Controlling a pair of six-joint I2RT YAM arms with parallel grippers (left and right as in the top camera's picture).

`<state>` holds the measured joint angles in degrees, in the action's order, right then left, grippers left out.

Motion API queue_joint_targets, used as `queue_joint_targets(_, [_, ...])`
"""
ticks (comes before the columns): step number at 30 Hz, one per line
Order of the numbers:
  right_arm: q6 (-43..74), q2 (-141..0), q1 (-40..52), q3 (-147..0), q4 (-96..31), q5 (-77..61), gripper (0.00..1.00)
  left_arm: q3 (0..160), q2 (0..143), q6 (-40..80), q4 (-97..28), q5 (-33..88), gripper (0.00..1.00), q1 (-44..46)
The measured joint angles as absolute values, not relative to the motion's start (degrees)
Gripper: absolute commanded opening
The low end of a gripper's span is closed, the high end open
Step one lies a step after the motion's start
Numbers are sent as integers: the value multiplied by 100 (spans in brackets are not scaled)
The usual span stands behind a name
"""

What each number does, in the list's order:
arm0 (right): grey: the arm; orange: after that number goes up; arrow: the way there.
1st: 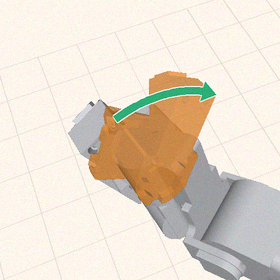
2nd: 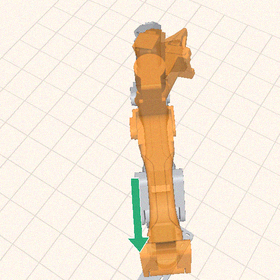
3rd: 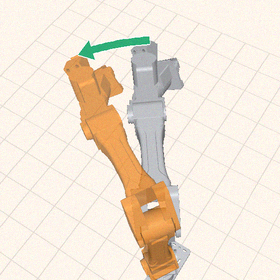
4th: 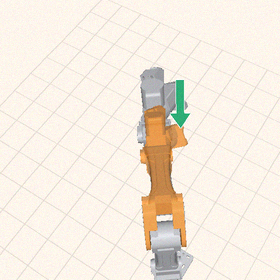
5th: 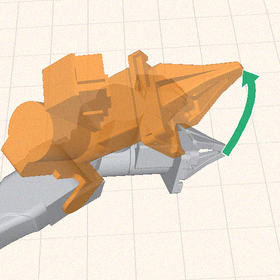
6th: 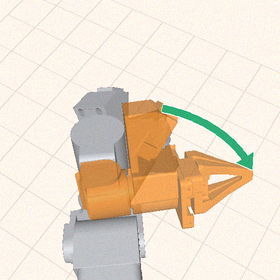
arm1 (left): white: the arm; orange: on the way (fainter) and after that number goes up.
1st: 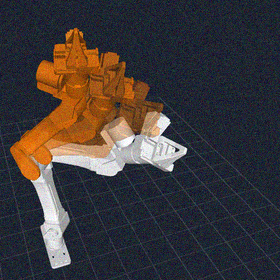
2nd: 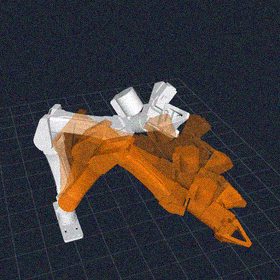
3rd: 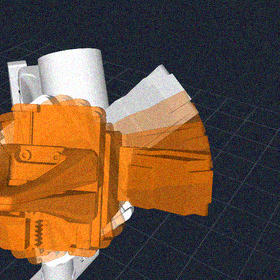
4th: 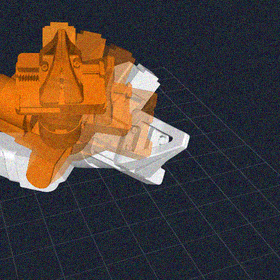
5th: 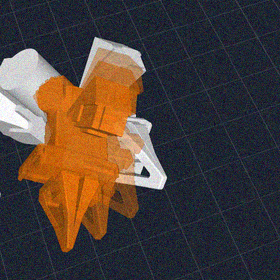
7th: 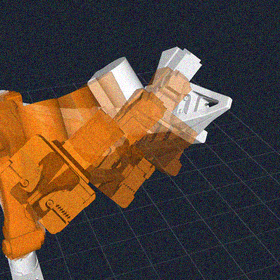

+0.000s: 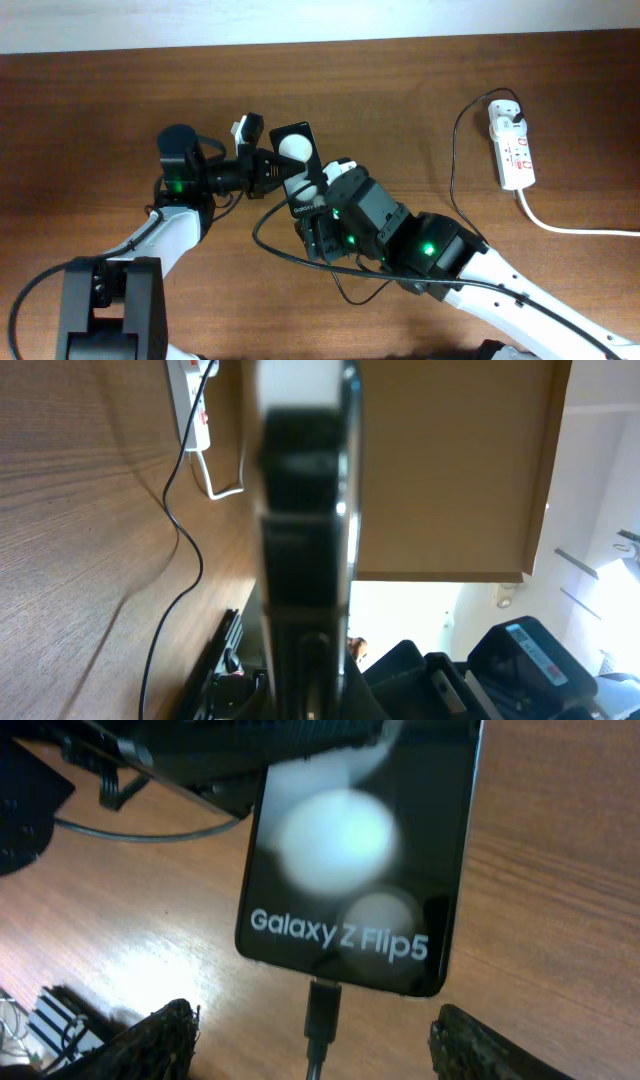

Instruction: Plug charger to phone and switch on socket

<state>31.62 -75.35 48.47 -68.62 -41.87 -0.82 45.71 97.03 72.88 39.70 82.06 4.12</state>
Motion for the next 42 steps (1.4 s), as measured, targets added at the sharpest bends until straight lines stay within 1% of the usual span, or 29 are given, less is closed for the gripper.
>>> queue_joint_targets(10, [3079,-7535,4847,-6862,-3953,25,79,4571,9703,7286,3970,8206,0,410])
queue_joint_targets(12, [3079,-7535,4847,-6862,-3953,25,83,4571,9703,7286,3970,8206,0,408])
queue_joint_targets(13, [3076,-7535,4847,-6862,-3946,23,88,4571,9703,7288,3970,8206,0,408])
queue_joint_targets(17, [3044,-7535,4847,-6862,-3935,21,89,4571,9703,7286,3970,8206,0,408])
queue_joint_targets(18, [3041,-7535,4847,-6862,-3935,21,99,4571,9703,7286,3970,8206,0,408])
queue_joint_targets(23, [3017,-7535,4847,-6862,-3892,21,100,4571,9703,7286,3970,8206,0,408])
queue_joint_targets(25, [3015,-7535,4847,-6862,-3837,21,85,4571,9703,7286,3970,8206,0,408])
queue_joint_targets(26, [3002,-7535,4847,-6862,-3830,21,81,4571,9703,7286,3970,8206,0,408])
queue_joint_targets(35, [3000,-7570,4842,-6862,-3872,60,78,4571,9703,7253,3970,8202,0,408])
queue_joint_targets(37, [3000,-7682,4836,-6862,-3896,64,75,4571,9703,7223,3970,8204,0,401])
queue_joint_targets(42, [3004,-7909,4836,-6862,-3913,-3,73,4571,9703,7223,3970,8215,0,401])
